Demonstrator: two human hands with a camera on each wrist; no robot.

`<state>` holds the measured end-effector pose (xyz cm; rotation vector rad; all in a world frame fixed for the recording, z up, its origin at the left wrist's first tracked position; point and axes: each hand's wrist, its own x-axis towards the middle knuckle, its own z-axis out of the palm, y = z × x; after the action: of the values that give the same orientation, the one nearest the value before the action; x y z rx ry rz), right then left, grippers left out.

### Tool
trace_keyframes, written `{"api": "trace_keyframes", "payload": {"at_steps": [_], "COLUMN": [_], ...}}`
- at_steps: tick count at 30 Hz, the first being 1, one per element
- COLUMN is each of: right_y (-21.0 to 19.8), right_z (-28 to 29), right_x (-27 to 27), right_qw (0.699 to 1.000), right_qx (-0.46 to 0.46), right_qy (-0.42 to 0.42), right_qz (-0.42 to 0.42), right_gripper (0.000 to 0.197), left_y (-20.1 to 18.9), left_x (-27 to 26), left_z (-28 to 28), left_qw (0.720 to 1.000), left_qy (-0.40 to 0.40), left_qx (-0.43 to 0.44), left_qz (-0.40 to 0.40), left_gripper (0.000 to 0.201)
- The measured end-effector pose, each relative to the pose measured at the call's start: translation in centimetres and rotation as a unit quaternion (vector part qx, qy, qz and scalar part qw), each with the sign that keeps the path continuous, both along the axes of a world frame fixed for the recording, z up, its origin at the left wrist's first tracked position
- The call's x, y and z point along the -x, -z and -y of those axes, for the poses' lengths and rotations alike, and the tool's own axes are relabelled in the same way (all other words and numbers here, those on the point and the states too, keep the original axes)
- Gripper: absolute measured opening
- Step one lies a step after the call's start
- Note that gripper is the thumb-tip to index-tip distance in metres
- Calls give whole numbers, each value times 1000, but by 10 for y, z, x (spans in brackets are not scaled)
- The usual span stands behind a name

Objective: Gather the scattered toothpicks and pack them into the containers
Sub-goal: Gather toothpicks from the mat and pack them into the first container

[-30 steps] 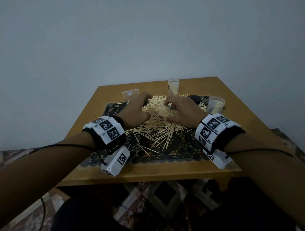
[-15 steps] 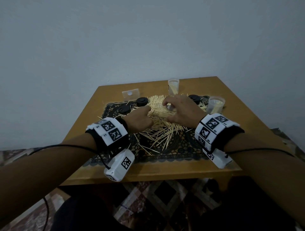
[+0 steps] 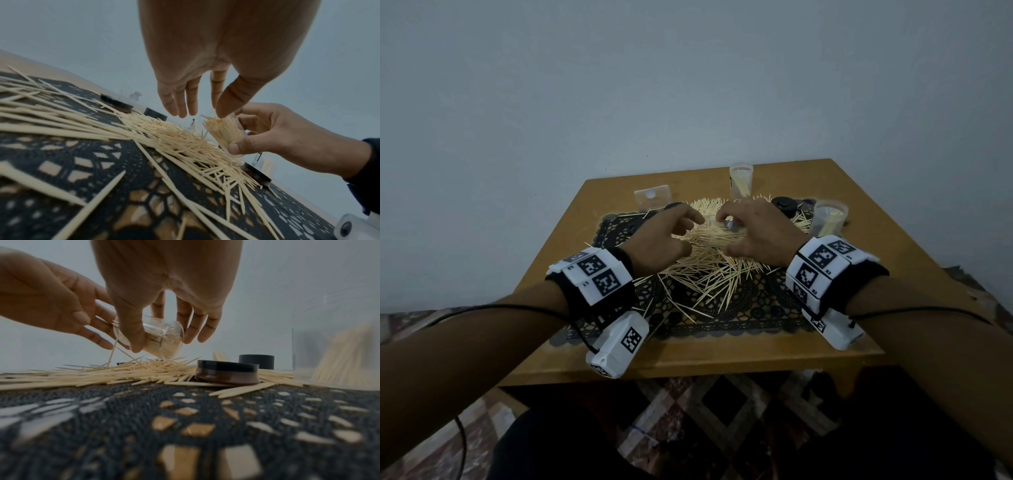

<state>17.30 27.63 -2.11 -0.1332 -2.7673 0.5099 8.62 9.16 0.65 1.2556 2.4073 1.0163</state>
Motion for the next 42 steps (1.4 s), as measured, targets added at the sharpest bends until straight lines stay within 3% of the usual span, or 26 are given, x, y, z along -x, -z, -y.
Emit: {"api": "trace_keyframes", "payload": {"at_steps": [5, 9, 24, 28, 37, 42], "right_y": [-1, -1, 3, 1, -2, -1], "right_z": [1, 0, -2, 1, 2, 1], "right_x": [-1, 0, 3, 2, -1, -2], "right_qw": [1000, 1000, 1000, 1000, 1000, 1000], "right_qx": [5, -2, -4, -9, 6, 11], "right_qy": [-17, -14, -22, -23, -24, -15], "right_qz": [-6, -9, -17, -11, -11, -7], "right_gripper": [49, 50, 47, 49, 51, 51], "left_y": [0, -3, 0, 0, -1, 2], "left_x": [0, 3, 10, 7, 7, 12], "left_z": [-4, -4, -4, -4, -10, -7], "left_qw": [996, 991, 981, 984, 981, 990], "left_qy": [27, 17, 12, 48, 36, -11], "left_qx": [72, 29, 7, 23, 22, -45], "left_qz": [49, 128, 192, 170, 187, 131], "left_gripper": [59, 44, 40, 39, 37, 29]}}
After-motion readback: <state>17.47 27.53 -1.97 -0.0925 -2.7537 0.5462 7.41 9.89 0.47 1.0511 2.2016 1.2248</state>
